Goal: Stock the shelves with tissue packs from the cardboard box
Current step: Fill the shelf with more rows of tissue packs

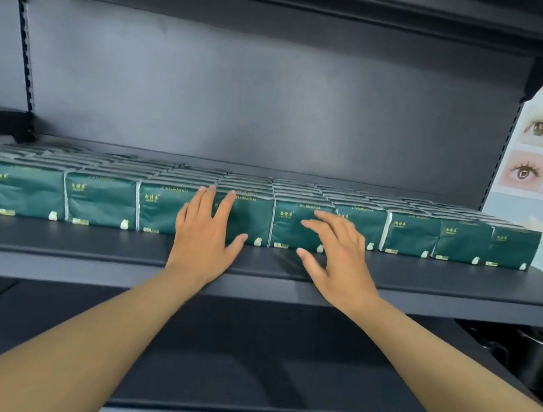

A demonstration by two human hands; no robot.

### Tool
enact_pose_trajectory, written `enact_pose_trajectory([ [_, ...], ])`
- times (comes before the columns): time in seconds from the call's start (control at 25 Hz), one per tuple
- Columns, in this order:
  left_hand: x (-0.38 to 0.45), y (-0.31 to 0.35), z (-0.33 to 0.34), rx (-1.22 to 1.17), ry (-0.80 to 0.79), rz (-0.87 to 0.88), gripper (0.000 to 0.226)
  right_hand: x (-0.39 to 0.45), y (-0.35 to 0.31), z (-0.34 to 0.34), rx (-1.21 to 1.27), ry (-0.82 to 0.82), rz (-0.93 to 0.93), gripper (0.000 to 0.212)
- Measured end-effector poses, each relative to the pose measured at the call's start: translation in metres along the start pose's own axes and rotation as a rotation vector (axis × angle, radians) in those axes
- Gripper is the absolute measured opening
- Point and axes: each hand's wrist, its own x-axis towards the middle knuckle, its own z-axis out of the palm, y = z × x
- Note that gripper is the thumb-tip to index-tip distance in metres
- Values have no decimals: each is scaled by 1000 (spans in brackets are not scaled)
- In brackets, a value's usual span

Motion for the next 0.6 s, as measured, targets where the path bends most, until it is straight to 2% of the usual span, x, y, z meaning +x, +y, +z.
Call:
enact_pose_trajectory([
  [0.12,-50,1,-11,2,5,-19,70,-30,-14,-11,47,-24,-4,38],
  [0.28,-130,1,-9,100,3,60,65,-85,-26,-12,65,-61,-7,36],
  [0.48,-235,4,31,214,-223,178,68,-190,-17,12,109,-191,82,39],
  [0.6,-310,2,65,166,-389,137,67,-263,-5,37,140,-292,175,39],
])
